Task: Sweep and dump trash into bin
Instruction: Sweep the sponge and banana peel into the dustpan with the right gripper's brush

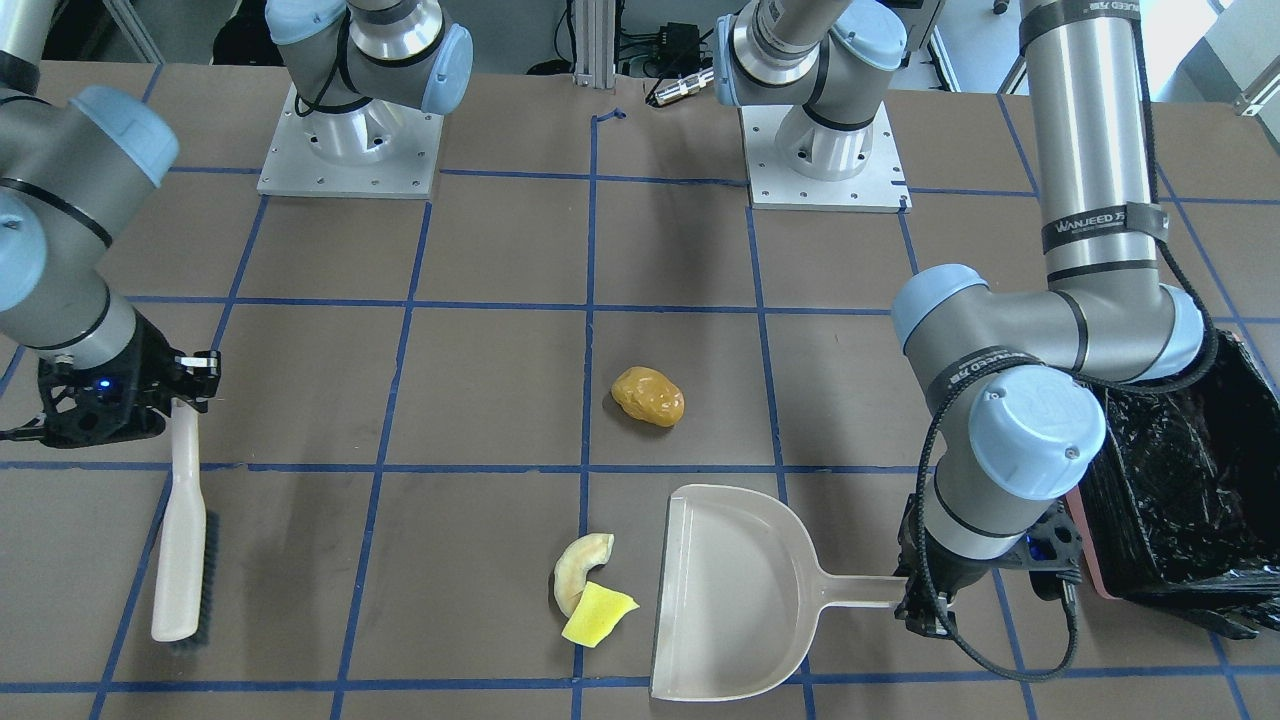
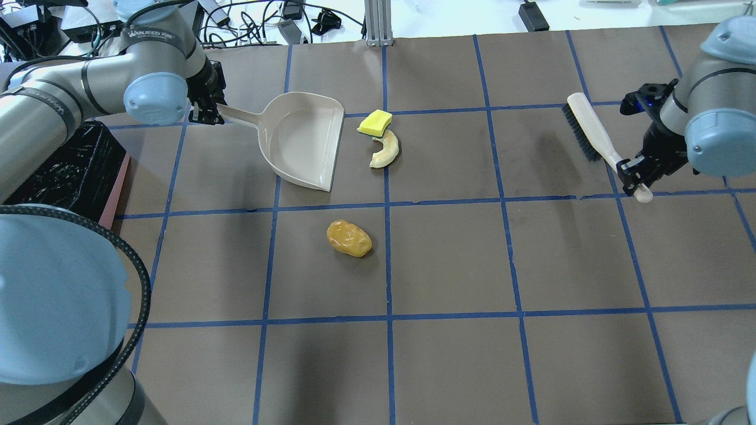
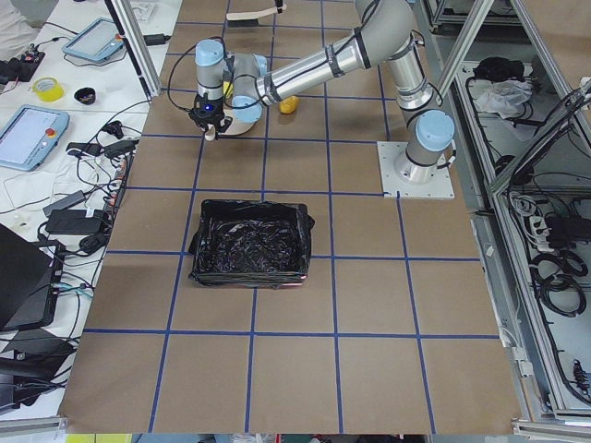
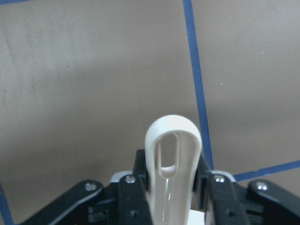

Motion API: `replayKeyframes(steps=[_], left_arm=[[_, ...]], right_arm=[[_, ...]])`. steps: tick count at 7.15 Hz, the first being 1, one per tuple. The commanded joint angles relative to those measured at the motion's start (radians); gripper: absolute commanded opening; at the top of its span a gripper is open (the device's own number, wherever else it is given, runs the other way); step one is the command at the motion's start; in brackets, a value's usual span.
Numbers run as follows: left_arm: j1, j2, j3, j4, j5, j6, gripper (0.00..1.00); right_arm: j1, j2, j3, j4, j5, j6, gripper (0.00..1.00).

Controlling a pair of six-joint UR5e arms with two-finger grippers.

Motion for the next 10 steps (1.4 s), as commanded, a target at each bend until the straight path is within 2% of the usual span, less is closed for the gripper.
replayKeyframes(steps=[1,3,5,7,8,10], left_arm=[[-0.013,-0.014,0.000,0.003,0.005,-0.023,0.00],[-0.013,-0.014,0.000,0.003,0.005,-0.021,0.00],[-0.013,-0.015,0.000,0.003,0.005,-0.021,0.00],[-0.013,-0.015,0.000,0.003,0.005,-0.021,0.00],[-0.013,-0.015,0.000,0.003,0.007,-0.020,0.00],[-0.013,-0.015,0.000,0.003,0.007,-0.020,0.00]], right_arm=[[0.189,0.002,-0.011,0.040,-0.016,0.278,0.00],[0.332,0.050,-0.054,0.039,-0.037,0.482,0.00],[0.444,0.153,-0.155,0.037,0.034,0.639,0.00],[0.512,0.263,-0.273,0.037,0.081,0.730,0.00],[0.532,0.293,-0.304,0.039,0.084,0.738,0.00],[0.596,0.307,-0.327,0.036,0.183,0.753,0.00]])
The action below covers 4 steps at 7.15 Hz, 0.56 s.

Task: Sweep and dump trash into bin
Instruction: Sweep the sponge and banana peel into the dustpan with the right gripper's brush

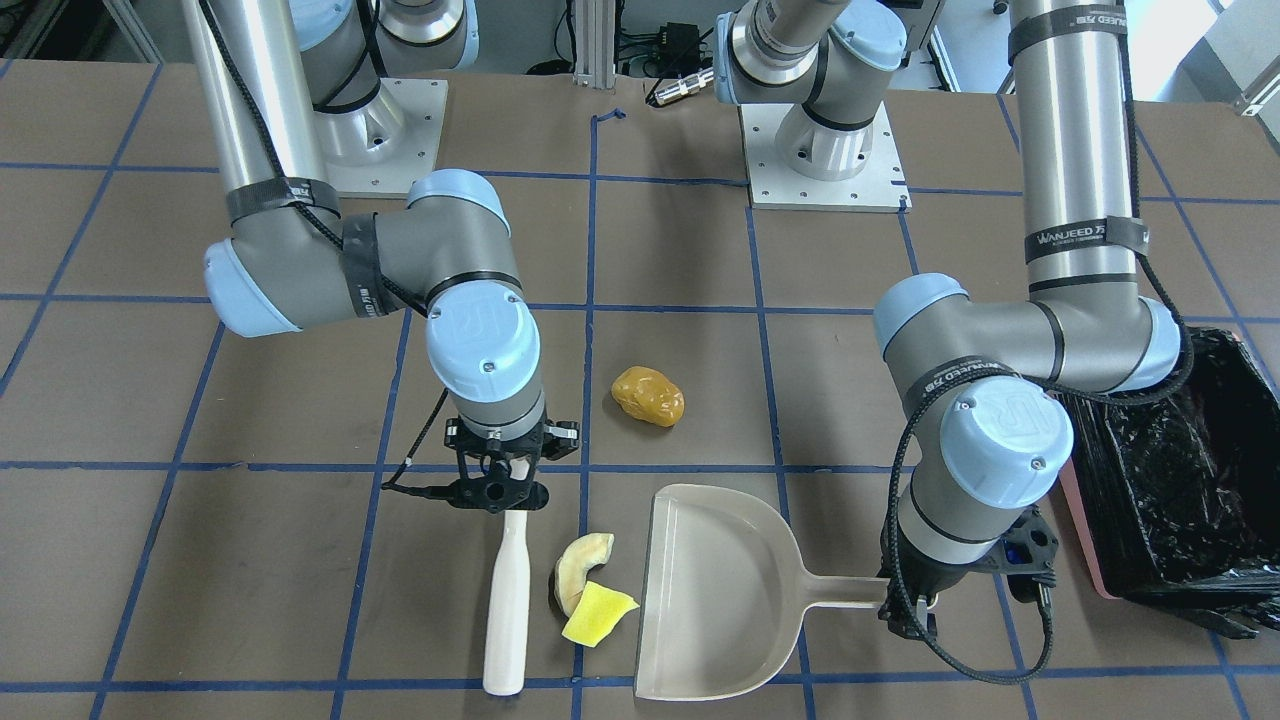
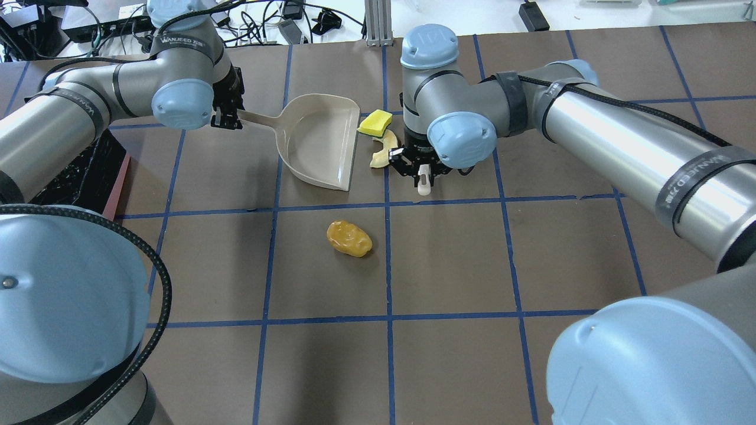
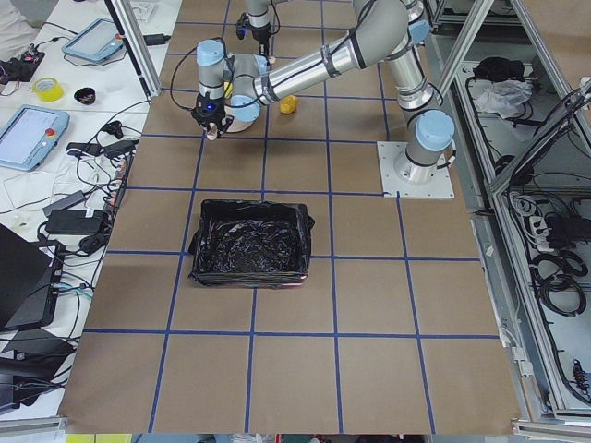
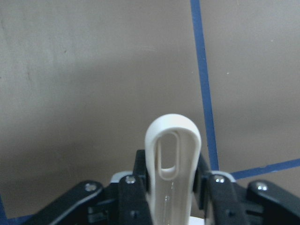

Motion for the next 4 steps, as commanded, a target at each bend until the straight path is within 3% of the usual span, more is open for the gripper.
replayKeyframes(steps=[1,4], left_arm=[[0.000,0.000,0.001,0.000,0.000,0.000,0.00],[0.000,0.000,-0.001,0.000,-0.003,-0.001,0.00]], right_arm=[[0.090,0.022,-0.044,0.000,0.052,0.024,0.00],[0.220,0.052,-0.156,-0.003,0.084,0.113,0.00]])
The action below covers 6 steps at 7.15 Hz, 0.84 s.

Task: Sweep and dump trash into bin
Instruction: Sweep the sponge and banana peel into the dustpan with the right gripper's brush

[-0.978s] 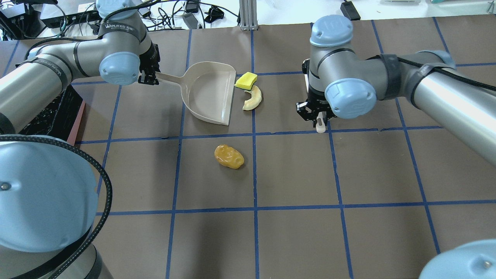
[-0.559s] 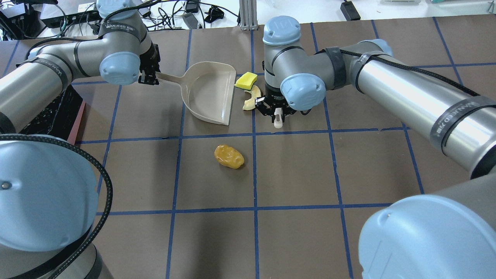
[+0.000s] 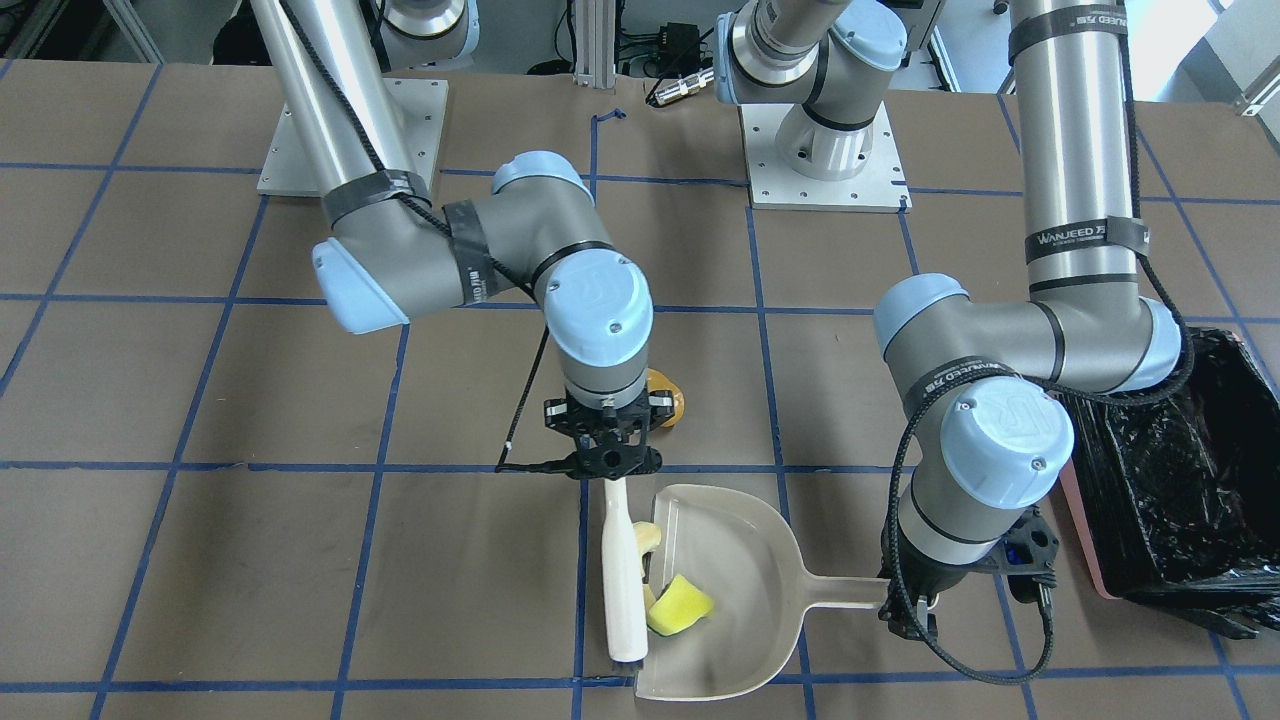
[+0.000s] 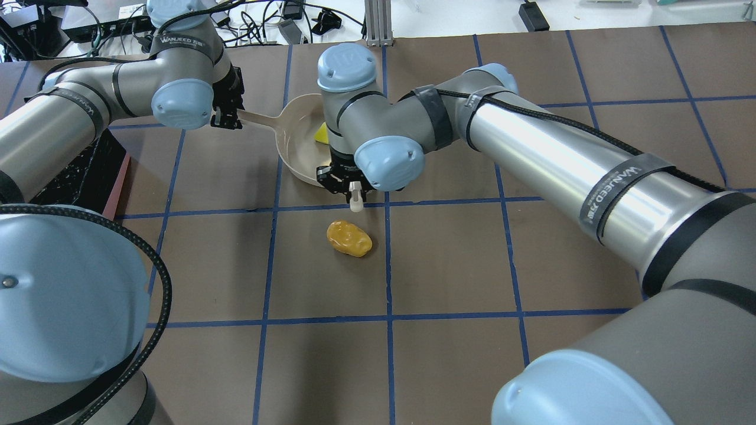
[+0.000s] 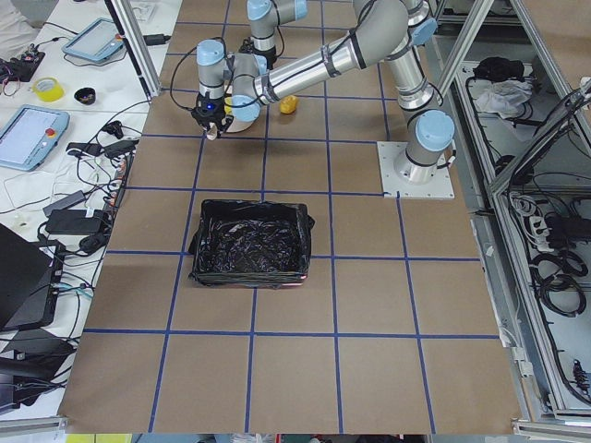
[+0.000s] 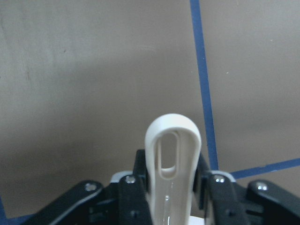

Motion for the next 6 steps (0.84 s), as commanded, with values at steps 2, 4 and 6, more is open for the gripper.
replayKeyframes(steps=[2,4,6], left_arm=[[0.000,0.003,0.000,0.000,-0.003,0.016,0.00],[0.002,0.011,0.002,-0.002,-0.003,0.052,0.00],[0.026,0.035,-0.015,-0.008,-0.002,0.195,0.00]], right_arm=[[0.019,-0.002,-0.080,0.086,0.063,0.045,0.00],[-0.081,-0.134,-0.084,0.380,0.041,-0.039,0.00],[-0.112,-0.308,-0.080,0.551,0.006,-0.070,0.00]])
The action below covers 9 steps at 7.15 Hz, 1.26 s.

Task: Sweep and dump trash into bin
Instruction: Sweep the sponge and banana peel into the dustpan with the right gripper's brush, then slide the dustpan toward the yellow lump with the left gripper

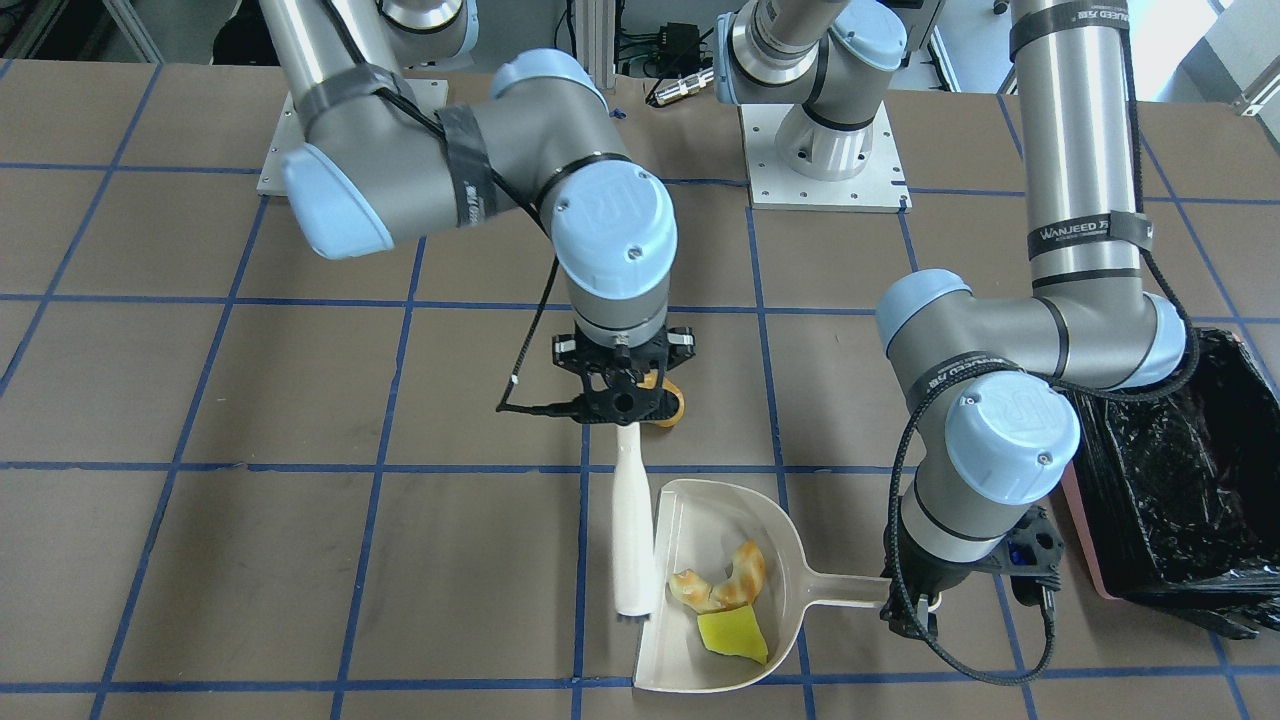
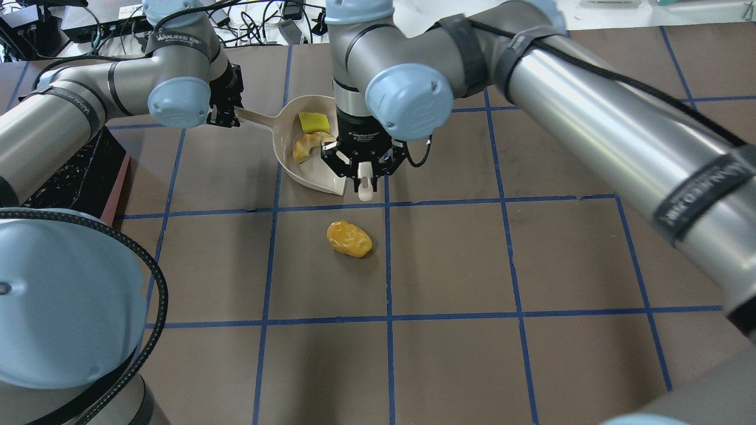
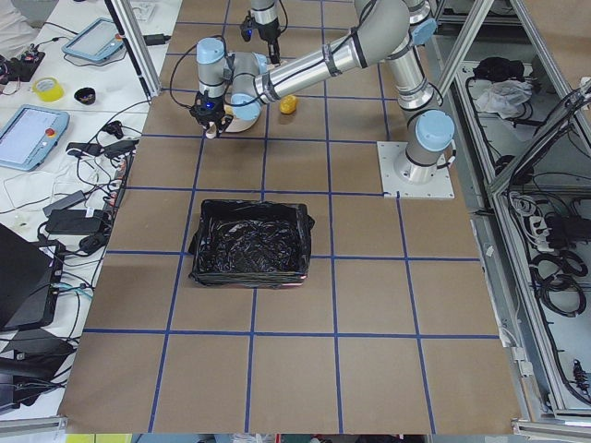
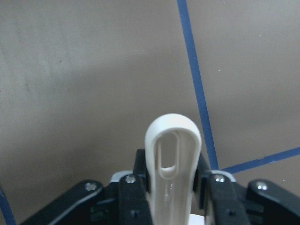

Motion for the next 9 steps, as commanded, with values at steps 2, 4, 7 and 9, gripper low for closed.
replayKeyframes(steps=[2,4,7,9], left_arm=[[0.068,0.062,-0.076,-0.045,0.005,0.156,0.00],[0.082,0.132,-0.194,-0.045,0.011,0.171,0.00],[0.085,0.241,-0.406,0.117,0.003,0.099,0.00],[0.086,0.274,-0.555,0.298,0.008,0.097,0.00]], right_arm=[[-0.034,-0.179,0.015,0.155,-0.012,-0.110,0.00],[-0.070,-0.129,0.055,0.146,-0.024,-0.105,0.00],[-0.052,-0.095,0.159,0.135,-0.003,0.055,0.00],[-0.034,-0.095,0.263,0.109,0.128,0.151,0.00]])
